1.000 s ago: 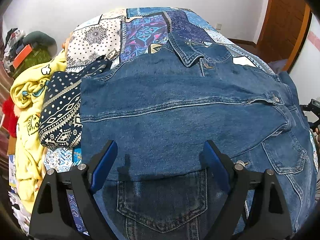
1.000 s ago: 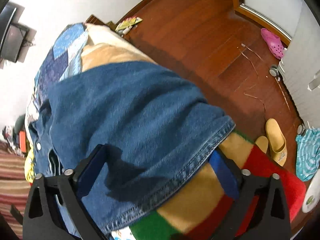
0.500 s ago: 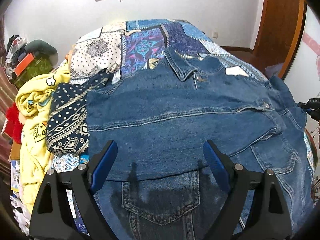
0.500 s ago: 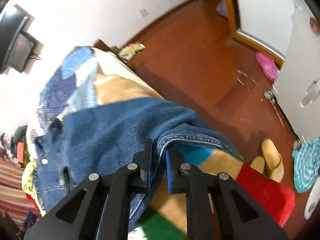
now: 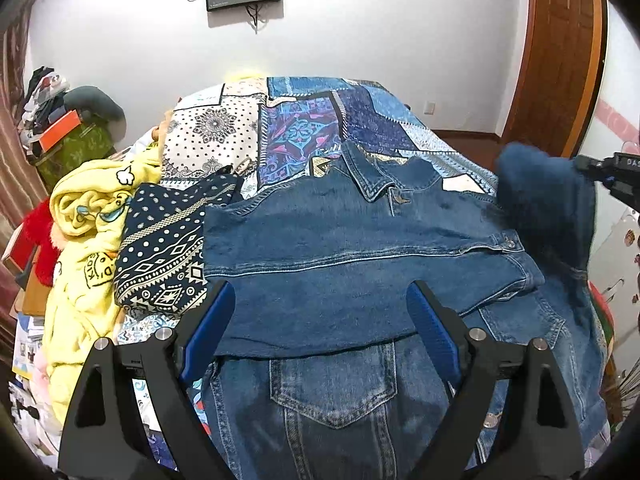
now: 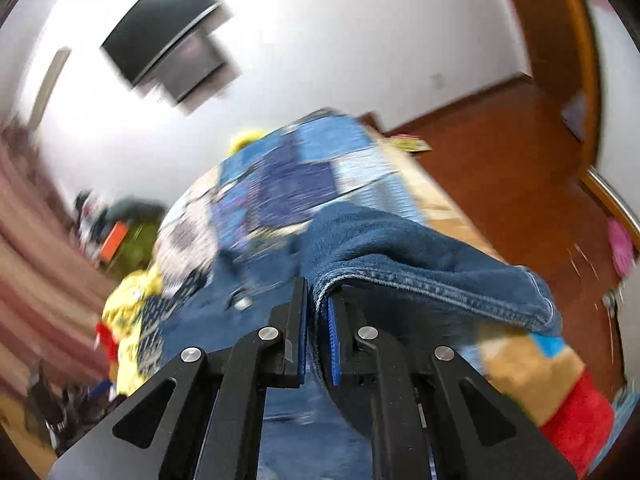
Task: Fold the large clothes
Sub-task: 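Fold the held sleeve with the right tool across the jacket body and release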
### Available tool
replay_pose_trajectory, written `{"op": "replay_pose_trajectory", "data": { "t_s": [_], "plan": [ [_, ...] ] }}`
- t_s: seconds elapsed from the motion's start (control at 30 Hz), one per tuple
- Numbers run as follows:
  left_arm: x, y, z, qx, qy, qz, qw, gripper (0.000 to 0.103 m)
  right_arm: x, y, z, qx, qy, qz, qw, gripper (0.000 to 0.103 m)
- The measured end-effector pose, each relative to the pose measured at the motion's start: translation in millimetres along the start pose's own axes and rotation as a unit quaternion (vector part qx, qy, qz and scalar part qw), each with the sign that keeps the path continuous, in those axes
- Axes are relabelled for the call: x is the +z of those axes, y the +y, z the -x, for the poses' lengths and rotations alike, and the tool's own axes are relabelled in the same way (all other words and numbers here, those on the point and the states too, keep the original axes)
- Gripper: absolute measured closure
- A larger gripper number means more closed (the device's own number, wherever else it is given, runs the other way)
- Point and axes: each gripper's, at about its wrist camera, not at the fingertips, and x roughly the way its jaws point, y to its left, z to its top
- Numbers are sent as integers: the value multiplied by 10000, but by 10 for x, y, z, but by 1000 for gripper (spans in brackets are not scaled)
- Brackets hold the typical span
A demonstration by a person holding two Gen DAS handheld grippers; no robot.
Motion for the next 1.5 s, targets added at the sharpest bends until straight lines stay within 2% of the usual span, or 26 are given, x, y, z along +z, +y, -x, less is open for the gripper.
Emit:
{"op": "replay_pose_trajectory", "data": {
  "t_s": [0.1, 0.3, 0.53, 0.6, 0.63, 0.67, 0.73, 0.9, 1.0, 1.13, 1.3, 1.37, 1.5],
  "plan": [
    [-48, 59, 48, -28, -3, 63, 10000, 15, -197, 279, -257, 196, 392, 265, 9987, 95],
    [-163, 175, 117, -110, 38, 205, 9997, 15, -827, 480, -874, -228, 1320, 617, 9891, 95],
    [-265, 175, 82, -113, 206, 247, 9994, 15, -1152, 434, -1058, -567, 1730, 737, 9805, 94],
    [-283, 146, 70, -147, 257, 222, 9993, 15, -1197, 421, -1044, -631, 1857, 761, 9776, 91],
    [-284, 99, 71, -151, 272, 175, 9994, 15, -1240, 447, -978, -652, 1940, 807, 9755, 84],
    [-279, 66, 72, -148, 276, 133, 9994, 15, -1271, 450, -956, -725, 2060, 881, 9719, 70],
    [-255, -24, 84, -154, 260, 19, 9995, 15, -1335, 481, -926, -893, 2245, 1094, 9642, 52],
    [-44, -366, 108, -256, 143, -404, 9988, 15, -1352, 490, -642, -983, 1957, 1671, 9613, 50],
    [156, -661, 101, -466, 61, -688, 9965, 14, -1236, 372, -414, -1025, 1622, 1586, 9685, 48],
    [395, -1124, -3, -847, 41, -1041, 9909, 12, -970, 136, -32, -1302, 964, 1428, 9764, 39],
    [482, -1802, -367, -1203, 383, -1686, 9776, 12, -717, -140, 387, -1692, 225, 1215, 9778, 34],
    [426, -2113, -595, -1373, 671, -2002, 9678, 12, -672, -208, 480, -1827, 62, 1144, 9765, 30],
    [283, -2494, -949, -1493, 1136, -2354, 9536, 13, -647, -399, 600, -2069, -109, 936, 9738, 27]
  ]
}}
